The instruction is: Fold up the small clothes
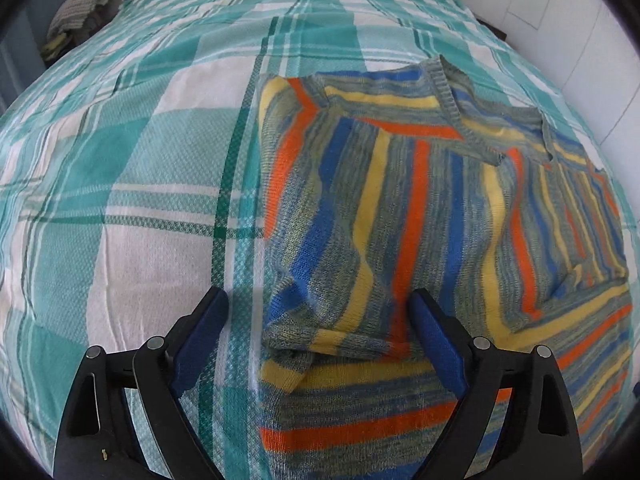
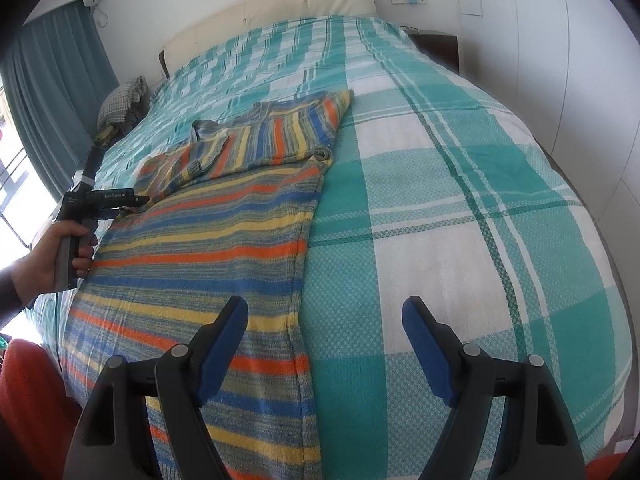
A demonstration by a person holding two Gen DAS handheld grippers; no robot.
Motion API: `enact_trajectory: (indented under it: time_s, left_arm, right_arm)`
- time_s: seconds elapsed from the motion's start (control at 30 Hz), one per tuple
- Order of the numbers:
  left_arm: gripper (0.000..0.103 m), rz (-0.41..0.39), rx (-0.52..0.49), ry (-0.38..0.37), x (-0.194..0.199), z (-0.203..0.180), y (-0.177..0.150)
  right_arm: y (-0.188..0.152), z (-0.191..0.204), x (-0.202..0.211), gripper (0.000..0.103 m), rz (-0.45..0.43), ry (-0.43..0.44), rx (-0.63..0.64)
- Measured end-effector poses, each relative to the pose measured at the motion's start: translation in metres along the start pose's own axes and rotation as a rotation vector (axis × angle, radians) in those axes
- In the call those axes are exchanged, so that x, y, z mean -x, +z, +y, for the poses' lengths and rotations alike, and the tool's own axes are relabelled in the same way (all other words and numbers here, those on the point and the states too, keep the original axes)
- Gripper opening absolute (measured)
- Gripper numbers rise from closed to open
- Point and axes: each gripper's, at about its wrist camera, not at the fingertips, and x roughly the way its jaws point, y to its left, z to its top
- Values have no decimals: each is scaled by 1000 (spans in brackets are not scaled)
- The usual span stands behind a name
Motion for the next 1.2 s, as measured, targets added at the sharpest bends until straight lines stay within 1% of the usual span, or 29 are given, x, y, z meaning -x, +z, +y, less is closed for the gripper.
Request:
enact_trajectory:
  time_s: [0.03,0.1,0.17,0.3,0.4,0.5,0.6,0.73,0.77,0.83,0.87,1.0,1.2]
  left_arm:
    - [99,-14,-1,7,4,-1,-2]
    - [99,6,14,-12,9,2,-2]
    - [99,-24,21,-52,25,7,-5]
    - [99,-83,13,-75,65,23,-23]
    - [99,-112,22,-52,85,42,-42]
    - [99,-127,64,-11,96,68,-63]
    - [99,-122,136,34,93,97,-79]
    - [99,-110,265,79,75,135,-100]
    - [99,-113,283,85,71,141,-106]
    - [99,-148,281,70,67,145,-115]
    - [102,-166,277,62,69,145,-119]
    - [103,-150,243,94,63,139,-118]
    - [103,-163,250,84,63,142,-119]
  right_arm:
    - [0,0,0,79,1,-7,1]
    - [-1,-1,0,79,-1,-16,-3]
    - [0,-3,-1,79,-5,-23,-8]
    - [1,-2,-1,79,-12,-36,-3]
    - [1,-1,0,79,-18,-43,5]
    - [1,0,2,79,-25,-52,12]
    - [1,3,3,79,-29,-59,19]
    - [-3,9,3,79,-24,-74,51]
    - [-3,11,3,79,-24,-76,60]
    - [-4,15,4,79,-28,-82,78]
    - [-5,16,4,79,-28,-84,88]
    - [-5,18,0,79,-20,-84,103]
    - [-5,16,1,79,-24,-80,95]
